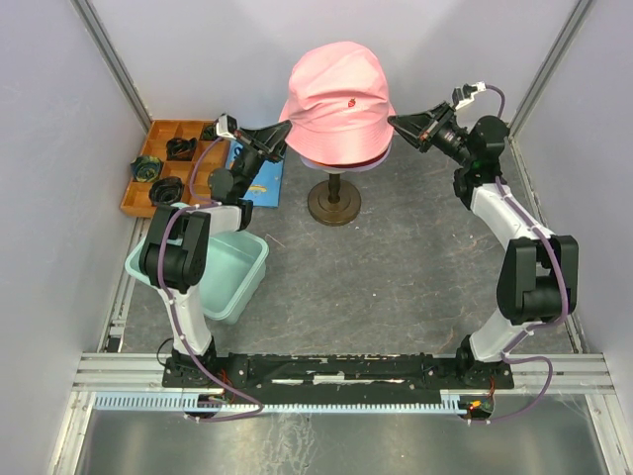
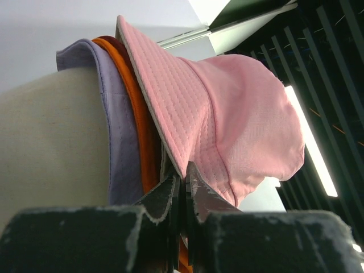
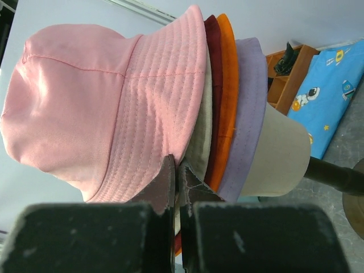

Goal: Stack the hats
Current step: Stack the hat on the hat.

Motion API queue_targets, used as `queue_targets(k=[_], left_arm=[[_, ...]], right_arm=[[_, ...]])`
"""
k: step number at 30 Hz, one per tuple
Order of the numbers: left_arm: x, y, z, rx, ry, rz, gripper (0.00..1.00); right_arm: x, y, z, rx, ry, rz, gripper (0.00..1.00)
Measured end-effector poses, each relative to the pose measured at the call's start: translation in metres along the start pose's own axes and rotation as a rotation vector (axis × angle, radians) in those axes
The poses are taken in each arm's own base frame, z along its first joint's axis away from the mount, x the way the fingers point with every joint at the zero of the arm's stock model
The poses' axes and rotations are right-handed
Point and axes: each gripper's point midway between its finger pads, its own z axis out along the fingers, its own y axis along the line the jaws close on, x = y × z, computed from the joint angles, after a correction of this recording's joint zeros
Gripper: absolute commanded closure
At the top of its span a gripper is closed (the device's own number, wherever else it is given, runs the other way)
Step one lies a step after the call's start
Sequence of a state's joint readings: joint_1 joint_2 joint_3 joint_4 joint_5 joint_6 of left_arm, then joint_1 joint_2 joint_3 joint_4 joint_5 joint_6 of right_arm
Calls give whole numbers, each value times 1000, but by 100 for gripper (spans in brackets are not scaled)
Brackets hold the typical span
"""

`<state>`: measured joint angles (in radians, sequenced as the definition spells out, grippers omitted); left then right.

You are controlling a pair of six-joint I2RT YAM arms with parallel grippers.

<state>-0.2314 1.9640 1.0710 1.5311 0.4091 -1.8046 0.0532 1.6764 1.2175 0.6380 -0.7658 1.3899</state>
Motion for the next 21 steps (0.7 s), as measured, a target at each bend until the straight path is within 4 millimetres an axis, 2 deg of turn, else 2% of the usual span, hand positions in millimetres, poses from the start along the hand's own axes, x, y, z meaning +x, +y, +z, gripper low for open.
queue_targets(k=[7, 13, 16, 18, 21], left_arm=[[0, 1, -2, -3, -8, -24, 97], [1, -6, 1, 8, -4, -20, 85], [-4, -4, -1, 1, -11, -17, 74], [2, 3, -3, -22, 13, -26, 67], [9, 19, -4, -68, 34, -52, 60]], right_arm=[[-2, 1, 0, 18, 2, -31, 100], [-5, 4, 1, 57, 15, -31, 76], [-1, -32, -5, 173, 38, 39, 72], [3, -58, -8, 249, 54, 103, 72], [8, -80, -14, 319, 68, 166, 72]])
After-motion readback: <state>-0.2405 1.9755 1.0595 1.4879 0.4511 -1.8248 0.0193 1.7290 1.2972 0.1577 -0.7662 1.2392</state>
